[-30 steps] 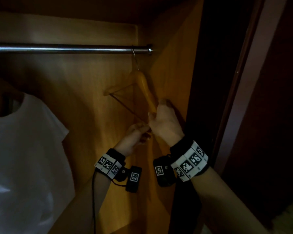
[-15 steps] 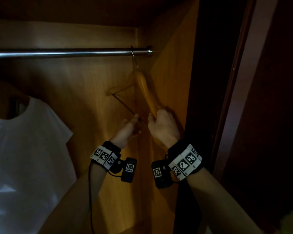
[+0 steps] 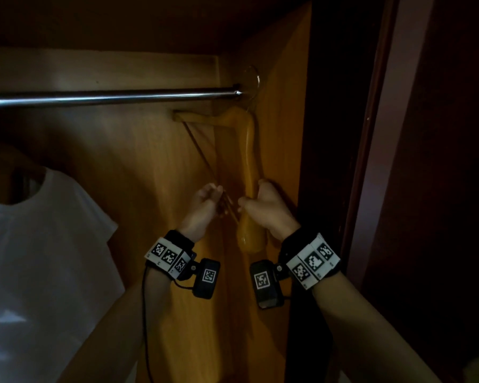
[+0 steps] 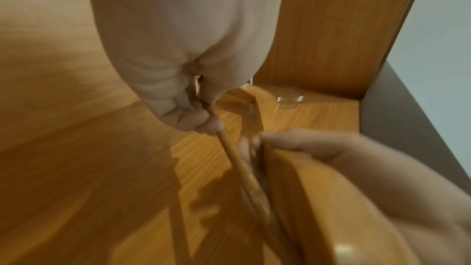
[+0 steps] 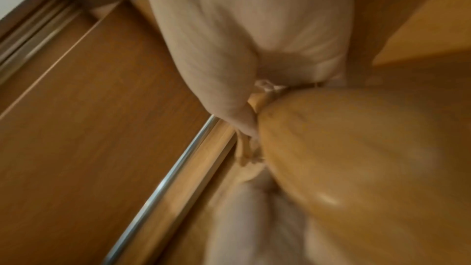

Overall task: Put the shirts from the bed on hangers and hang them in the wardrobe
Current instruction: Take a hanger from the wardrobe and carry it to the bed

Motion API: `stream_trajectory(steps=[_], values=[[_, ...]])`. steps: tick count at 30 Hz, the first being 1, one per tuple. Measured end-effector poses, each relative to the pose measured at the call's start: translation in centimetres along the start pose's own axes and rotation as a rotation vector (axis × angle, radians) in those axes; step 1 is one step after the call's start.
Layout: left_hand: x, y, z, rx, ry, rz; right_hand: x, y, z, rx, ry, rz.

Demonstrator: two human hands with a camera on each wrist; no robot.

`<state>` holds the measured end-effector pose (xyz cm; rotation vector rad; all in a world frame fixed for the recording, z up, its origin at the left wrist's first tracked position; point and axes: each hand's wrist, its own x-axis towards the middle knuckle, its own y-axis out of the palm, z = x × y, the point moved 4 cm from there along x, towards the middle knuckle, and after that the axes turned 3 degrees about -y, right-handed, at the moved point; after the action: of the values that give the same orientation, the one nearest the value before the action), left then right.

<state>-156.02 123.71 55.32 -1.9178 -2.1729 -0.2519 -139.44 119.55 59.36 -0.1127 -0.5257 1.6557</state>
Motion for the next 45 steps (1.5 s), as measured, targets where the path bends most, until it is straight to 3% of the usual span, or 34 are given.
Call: stream_trajectory(steps=[12, 19, 26, 31, 34, 37, 45], values=[[-4.2, -0.1, 6.3, 0.145, -0.189, -0.007, 2.7, 2.6, 1.1, 0.331, -0.008, -0.037], [-7.5, -1.0, 7.7, 0.246, -0.27, 0.043, 1.1, 4.0, -1.6, 0.378, -0.14, -0.19], [-7.0, -4.6, 3.4, 0.459, 0.052, -0.178, -4.4, 4.5, -1.7, 0.404, -0.192, -0.257], [-12.5, -1.5, -3.6, 0.896, 0.335, -0.358, -11.6, 2.9, -1.4, 0.288, -0.305, -0.271], [-14.6, 1.0, -3.9, 1.1, 0.495, -0.31, -17.2, 1.1, -1.0, 0.165, -0.365, -0.288], [-16.7, 5.0, -2.8, 1.08, 0.5, -0.133, -21.8, -1.5, -2.0, 0.051, -0.286, -0.366], [-29.1, 21.6, 0.1, 0.968, 0.611, 0.344, -38.0, -12.1, -9.9, -0.178, 0.083, -0.932]])
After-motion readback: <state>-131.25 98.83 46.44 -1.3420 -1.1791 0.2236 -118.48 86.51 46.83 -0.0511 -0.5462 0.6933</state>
